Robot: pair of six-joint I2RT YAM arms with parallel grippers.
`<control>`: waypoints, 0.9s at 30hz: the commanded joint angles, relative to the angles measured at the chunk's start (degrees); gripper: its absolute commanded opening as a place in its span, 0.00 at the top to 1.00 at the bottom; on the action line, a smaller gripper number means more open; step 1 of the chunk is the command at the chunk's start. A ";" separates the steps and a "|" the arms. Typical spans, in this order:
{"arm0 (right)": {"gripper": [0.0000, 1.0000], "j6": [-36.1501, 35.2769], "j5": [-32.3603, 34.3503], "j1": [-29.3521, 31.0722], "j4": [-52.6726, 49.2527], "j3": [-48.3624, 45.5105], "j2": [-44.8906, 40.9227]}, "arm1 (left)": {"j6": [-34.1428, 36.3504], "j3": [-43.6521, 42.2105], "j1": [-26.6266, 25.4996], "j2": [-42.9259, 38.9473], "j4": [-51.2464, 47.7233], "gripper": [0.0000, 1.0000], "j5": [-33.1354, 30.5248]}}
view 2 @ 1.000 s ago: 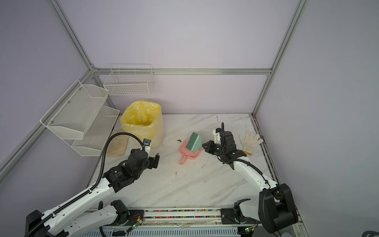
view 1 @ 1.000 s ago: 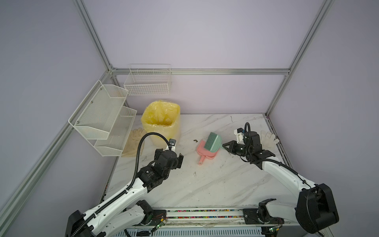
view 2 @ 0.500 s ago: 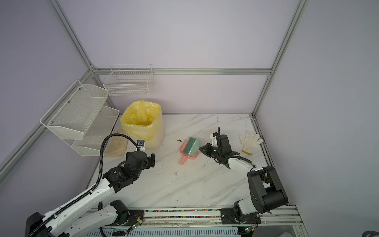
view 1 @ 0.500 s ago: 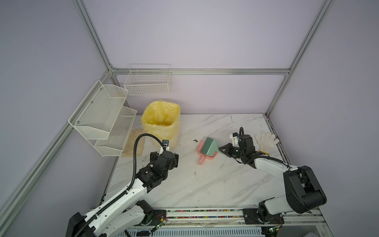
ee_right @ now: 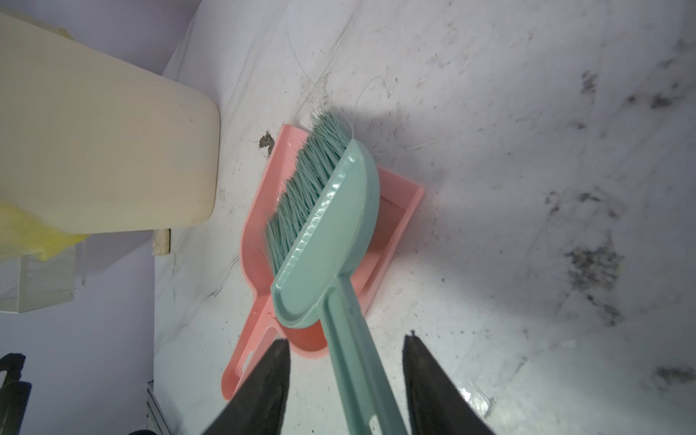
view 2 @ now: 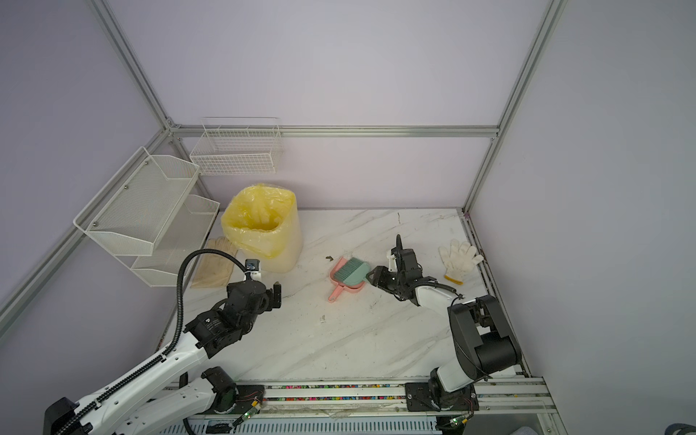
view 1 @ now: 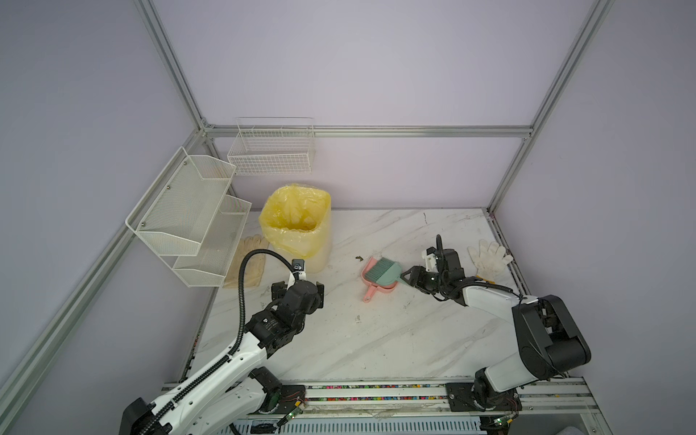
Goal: Sweep away the paper scraps from the table
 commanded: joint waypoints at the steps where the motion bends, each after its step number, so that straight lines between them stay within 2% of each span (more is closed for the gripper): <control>1: 0.40 -1.86 2.41 -0.27 -3.81 1.89 -2.56 | -2.40 -2.40 0.49 -0.43 0.36 0.00 -2.17; 4: 0.34 -2.22 3.33 -0.35 -5.45 2.42 -3.87 | -2.59 -2.48 0.52 -0.88 -0.09 0.00 -2.62; 6: 0.25 -2.23 4.32 -0.29 -6.07 2.50 -4.65 | -2.50 -2.44 0.60 -1.22 -0.35 0.00 -3.09; 10: 0.22 -2.19 5.79 -0.31 -7.65 2.86 -5.60 | -2.68 -2.28 0.55 -1.91 -1.25 0.00 -4.95; 13: 0.14 -2.23 6.79 -0.38 -8.79 3.30 -6.92 | -2.85 -2.14 0.75 -2.57 -1.99 0.00 -6.64; 16: 0.11 -3.14 8.36 -0.49 -10.34 4.22 -7.88 | -3.16 -1.75 0.73 -3.53 -2.70 0.00 -9.31; 18: 0.03 -4.25 9.93 -0.57 -11.68 4.99 -10.72 | -3.64 -1.04 0.79 -4.34 -2.99 0.00 -11.04; 27: 0.03 -8.51 17.04 -2.74 -15.87 8.79 -15.09 | 4.51 -1.33 1.87 -2.06 8.69 0.00 -18.42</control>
